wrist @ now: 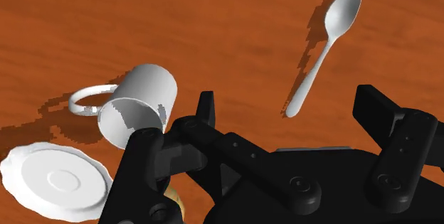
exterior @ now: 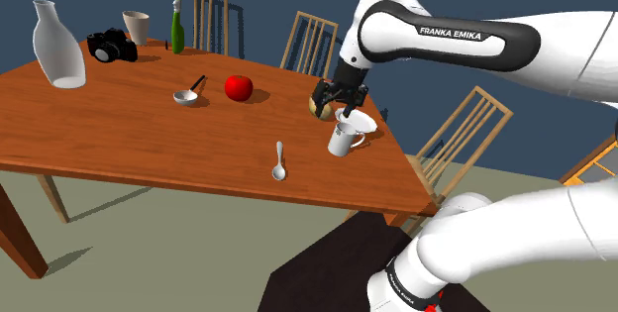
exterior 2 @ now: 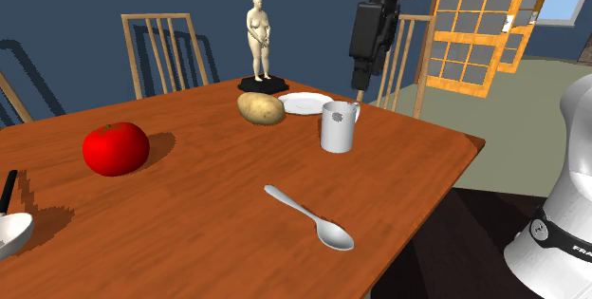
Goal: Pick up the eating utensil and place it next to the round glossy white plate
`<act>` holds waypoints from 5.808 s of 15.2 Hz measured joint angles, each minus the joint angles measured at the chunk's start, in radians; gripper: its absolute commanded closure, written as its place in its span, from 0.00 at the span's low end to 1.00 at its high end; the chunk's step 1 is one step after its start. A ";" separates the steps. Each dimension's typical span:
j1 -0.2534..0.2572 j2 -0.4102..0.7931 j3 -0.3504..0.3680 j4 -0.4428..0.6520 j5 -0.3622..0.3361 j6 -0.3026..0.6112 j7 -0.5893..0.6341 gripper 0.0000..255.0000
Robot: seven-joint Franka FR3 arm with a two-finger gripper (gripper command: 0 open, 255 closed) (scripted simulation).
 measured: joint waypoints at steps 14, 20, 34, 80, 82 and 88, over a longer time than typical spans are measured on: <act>0.013 0.470 0.014 0.057 0.225 0.322 0.183 0.00; 0.021 0.531 0.021 0.035 0.255 0.401 0.183 0.00; 0.024 0.556 0.024 0.025 0.262 0.439 0.179 1.00; -0.250 0.574 -0.294 0.312 0.166 0.066 -0.297 1.00; -0.260 0.597 -0.303 0.323 0.170 0.073 -0.322 1.00; -0.264 0.627 -0.305 0.291 0.185 0.140 -0.349 1.00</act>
